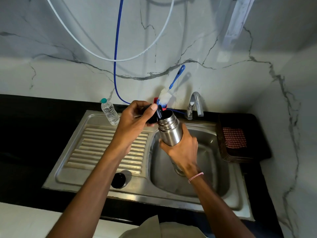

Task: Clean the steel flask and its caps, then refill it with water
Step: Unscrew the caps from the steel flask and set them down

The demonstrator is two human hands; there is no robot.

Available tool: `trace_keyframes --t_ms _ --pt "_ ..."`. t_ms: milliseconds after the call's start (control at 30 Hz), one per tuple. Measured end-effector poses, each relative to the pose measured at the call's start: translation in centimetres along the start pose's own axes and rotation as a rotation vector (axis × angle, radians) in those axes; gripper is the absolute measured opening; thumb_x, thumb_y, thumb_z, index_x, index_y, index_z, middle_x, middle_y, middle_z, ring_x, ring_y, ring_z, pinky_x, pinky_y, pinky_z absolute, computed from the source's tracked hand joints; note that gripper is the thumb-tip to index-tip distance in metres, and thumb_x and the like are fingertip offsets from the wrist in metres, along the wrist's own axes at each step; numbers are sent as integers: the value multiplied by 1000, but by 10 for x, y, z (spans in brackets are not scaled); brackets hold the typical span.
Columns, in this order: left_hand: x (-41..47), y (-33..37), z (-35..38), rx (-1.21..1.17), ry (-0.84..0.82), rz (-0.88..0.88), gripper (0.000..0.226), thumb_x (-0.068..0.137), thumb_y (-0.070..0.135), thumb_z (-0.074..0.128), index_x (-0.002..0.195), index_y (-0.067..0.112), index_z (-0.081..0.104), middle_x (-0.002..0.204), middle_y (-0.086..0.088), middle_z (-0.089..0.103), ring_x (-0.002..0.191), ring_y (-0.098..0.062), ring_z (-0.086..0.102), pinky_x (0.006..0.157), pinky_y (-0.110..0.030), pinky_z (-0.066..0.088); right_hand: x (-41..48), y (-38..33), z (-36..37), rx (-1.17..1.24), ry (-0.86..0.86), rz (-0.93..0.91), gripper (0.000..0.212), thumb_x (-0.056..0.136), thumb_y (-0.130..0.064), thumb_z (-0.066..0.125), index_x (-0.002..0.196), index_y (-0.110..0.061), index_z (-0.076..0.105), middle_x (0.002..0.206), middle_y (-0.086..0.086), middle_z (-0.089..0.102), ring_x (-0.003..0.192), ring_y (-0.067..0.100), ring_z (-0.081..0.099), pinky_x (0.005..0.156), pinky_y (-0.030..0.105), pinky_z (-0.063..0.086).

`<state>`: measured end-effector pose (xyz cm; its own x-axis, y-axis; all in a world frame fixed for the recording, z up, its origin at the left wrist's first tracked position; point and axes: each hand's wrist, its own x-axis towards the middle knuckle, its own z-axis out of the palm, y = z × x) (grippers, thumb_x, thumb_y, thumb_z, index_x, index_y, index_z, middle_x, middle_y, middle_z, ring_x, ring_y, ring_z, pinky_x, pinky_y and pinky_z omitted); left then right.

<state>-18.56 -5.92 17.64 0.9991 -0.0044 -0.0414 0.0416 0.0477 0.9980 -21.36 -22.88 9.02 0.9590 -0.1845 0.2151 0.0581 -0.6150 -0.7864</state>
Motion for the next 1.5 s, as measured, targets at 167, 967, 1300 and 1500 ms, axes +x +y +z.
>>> trace_keyframes --t_ms 167,967,1300,1500 --pt "-1 -9 -7 -3 -46 -22 65 69 29 85 122 5 55 117 -11 70 108 -19 71 98 -39 58 3 6 -4 17 23 15 68 61 -50 86 117 -36 52 88 -14 67 70 7 65 69 22 54" --pt "-23 -124 -67 248 187 -123 63 62 13 98 120 19 73 111 3 77 105 -6 71 84 -21 58 -8 55 29 92 -156 45 67 56 -40 92 112 -35 55 96 -16 69 82 1 66 75 27 59" --pt "-12 -199 -148 894 245 -249 58 62 25 98 115 24 72 114 0 73 107 -21 69 88 -32 55 -14 44 69 80 -269 49 70 59 -33 94 116 -34 54 94 -25 61 83 -6 63 74 12 50" --pt "9 -224 -139 1036 118 -219 61 69 32 94 123 24 67 121 0 69 110 -24 67 90 -38 56 -21 41 86 49 -280 84 72 60 -34 94 115 -39 47 93 -28 59 80 -10 60 71 5 44"
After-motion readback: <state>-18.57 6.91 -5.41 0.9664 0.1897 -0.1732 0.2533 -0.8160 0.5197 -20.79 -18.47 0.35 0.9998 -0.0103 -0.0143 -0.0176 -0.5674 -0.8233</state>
